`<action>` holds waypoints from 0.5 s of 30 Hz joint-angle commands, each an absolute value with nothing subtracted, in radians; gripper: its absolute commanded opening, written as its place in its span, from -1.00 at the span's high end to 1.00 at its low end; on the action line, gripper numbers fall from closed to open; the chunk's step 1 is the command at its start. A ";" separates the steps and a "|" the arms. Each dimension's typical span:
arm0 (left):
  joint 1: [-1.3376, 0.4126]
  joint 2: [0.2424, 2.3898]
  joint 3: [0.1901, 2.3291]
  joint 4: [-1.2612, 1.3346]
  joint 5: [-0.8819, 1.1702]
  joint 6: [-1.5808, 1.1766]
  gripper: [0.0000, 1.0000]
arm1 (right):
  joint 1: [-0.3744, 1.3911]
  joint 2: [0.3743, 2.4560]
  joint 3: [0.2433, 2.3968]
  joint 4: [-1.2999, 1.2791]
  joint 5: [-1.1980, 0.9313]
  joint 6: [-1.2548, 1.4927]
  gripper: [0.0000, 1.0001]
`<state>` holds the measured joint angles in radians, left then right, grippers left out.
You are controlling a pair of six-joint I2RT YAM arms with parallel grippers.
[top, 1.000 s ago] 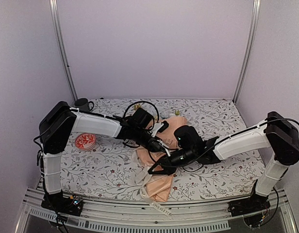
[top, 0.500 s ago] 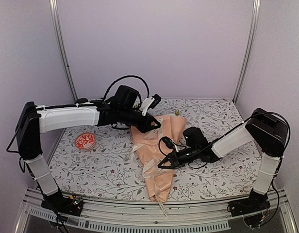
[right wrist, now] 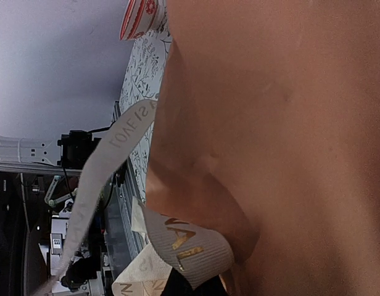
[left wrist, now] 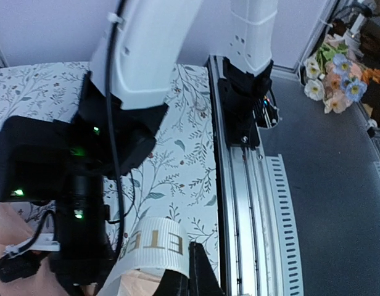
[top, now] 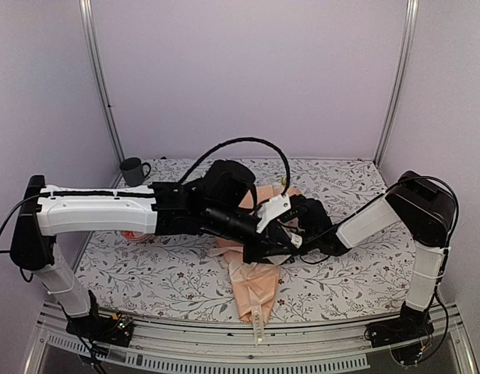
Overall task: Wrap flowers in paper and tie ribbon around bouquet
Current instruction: Cross the ribbon over the folded bouquet.
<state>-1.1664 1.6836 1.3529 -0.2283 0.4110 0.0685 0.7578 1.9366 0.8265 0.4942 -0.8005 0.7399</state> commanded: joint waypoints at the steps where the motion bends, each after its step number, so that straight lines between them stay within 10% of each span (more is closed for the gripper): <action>1: -1.235 1.768 1.386 -0.298 0.457 0.168 1.00 | 0.739 1.952 0.836 0.520 -0.818 0.759 1.00; 15: -0.978 1.619 1.264 -0.057 0.325 -0.003 1.00 | 0.738 1.915 0.796 0.498 -0.809 0.751 1.00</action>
<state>-1.1053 1.7184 1.3235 -0.1970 0.3527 0.0811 0.7429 1.9366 0.8101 0.4946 -0.8070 0.7525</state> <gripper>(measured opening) 0.004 0.008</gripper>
